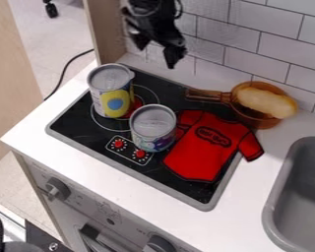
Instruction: Moved the can to the lower left of the stove
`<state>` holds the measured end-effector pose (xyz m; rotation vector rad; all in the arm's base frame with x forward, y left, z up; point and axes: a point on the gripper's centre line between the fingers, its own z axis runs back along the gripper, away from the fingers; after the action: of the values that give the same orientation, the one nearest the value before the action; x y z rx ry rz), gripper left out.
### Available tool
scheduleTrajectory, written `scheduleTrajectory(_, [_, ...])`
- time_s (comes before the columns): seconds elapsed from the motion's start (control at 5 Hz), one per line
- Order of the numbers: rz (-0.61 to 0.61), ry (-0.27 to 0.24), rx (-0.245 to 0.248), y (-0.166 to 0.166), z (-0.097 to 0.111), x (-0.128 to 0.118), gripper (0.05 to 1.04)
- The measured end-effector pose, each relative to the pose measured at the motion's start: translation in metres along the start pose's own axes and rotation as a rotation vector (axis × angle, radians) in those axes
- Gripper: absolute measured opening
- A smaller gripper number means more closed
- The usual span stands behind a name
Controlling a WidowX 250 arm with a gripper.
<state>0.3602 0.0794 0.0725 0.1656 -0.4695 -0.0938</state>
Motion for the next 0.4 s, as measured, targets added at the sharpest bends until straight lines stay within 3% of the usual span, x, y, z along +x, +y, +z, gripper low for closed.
scheduleTrajectory(0.2, [0.038,0.047,0.029,0.017,-0.011,-0.004,1.001])
scheduleTrajectory(0.4, [0.066,0.068,0.017,0.032,-0.016,-0.009,1.0])
